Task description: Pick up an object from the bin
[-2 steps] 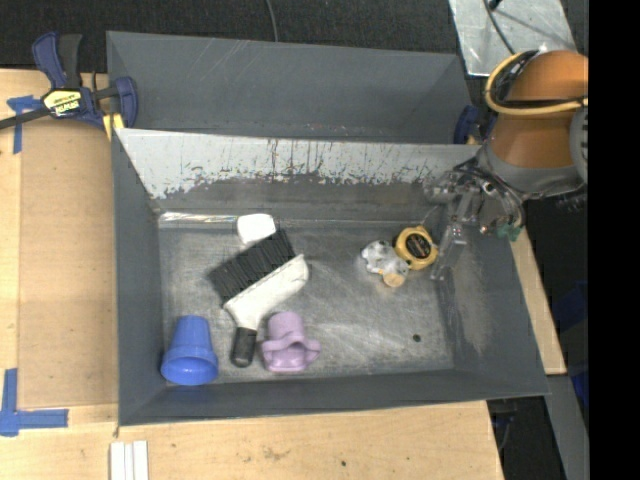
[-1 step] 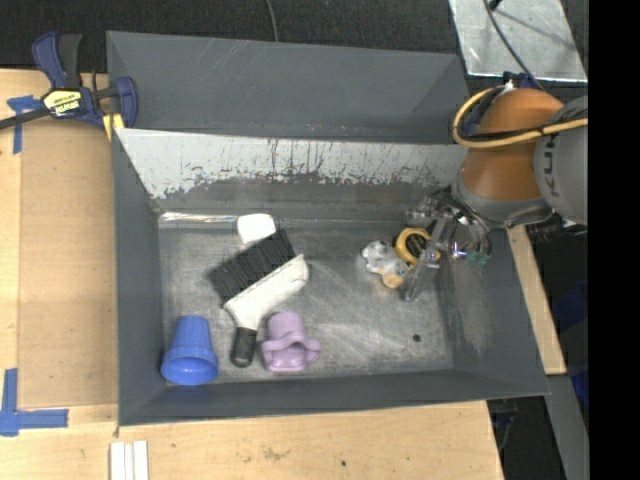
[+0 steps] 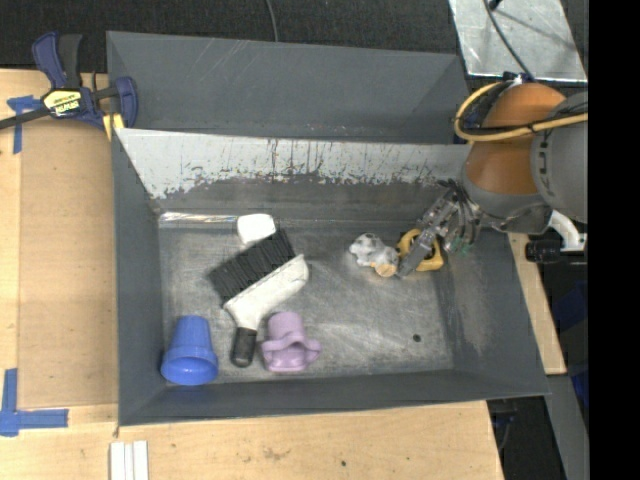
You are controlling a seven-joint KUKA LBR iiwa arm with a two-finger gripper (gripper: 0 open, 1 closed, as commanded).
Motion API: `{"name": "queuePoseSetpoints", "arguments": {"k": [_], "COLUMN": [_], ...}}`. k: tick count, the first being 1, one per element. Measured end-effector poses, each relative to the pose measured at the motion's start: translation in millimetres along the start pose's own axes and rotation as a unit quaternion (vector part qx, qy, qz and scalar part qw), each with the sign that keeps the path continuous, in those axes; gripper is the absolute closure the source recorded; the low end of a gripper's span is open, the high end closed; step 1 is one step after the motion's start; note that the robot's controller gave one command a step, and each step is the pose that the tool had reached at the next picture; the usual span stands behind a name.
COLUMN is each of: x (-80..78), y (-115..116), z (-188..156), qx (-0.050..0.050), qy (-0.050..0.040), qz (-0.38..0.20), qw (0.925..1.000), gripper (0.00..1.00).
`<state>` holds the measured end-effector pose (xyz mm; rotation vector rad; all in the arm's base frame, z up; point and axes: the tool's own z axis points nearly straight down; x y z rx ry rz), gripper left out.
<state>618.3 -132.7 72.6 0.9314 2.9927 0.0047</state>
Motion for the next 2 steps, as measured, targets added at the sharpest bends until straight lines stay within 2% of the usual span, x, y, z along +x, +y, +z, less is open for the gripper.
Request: {"name": "queuePoseSetpoints", "arguments": {"k": [2], "x": [0.3], "y": [0.1], "z": [-1.3], "qx": [0.000], "qy": [0.0002], "qz": [-0.001], "qw": [1.0000], "gripper": [1.00]}}
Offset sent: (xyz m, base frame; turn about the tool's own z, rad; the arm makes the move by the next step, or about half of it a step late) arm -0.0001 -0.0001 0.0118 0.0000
